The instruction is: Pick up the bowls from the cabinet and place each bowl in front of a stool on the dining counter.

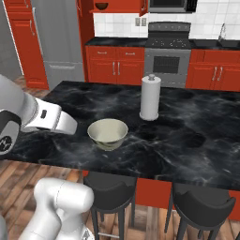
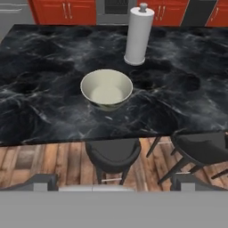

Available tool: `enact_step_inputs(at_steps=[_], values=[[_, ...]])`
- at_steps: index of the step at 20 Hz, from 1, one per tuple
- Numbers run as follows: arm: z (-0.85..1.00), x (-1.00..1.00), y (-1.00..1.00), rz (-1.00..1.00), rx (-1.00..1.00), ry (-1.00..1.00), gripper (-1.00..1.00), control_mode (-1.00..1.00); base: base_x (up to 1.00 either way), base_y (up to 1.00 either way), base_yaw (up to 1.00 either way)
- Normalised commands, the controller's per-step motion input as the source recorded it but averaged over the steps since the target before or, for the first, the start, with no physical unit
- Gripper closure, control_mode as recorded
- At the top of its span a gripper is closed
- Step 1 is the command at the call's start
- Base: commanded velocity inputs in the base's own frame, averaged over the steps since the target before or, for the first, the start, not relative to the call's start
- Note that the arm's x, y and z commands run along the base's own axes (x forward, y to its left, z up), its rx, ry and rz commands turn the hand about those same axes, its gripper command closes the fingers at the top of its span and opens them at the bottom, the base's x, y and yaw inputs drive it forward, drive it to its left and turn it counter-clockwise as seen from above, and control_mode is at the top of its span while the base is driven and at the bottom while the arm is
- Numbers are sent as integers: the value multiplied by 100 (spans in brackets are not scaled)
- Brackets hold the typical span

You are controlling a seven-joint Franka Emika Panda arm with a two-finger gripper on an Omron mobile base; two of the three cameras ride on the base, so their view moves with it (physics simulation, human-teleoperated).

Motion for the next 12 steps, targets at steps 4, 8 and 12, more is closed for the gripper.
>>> enact_step_inputs(at_steps=[4,8,12], values=[[29,1,23,0,-2,11,-100,-100,0,0,0],[15,3,11,0,0,10,-100,-100,0,0,0],[0,1,4,0,1,4,-100,-100,0,0,0]])
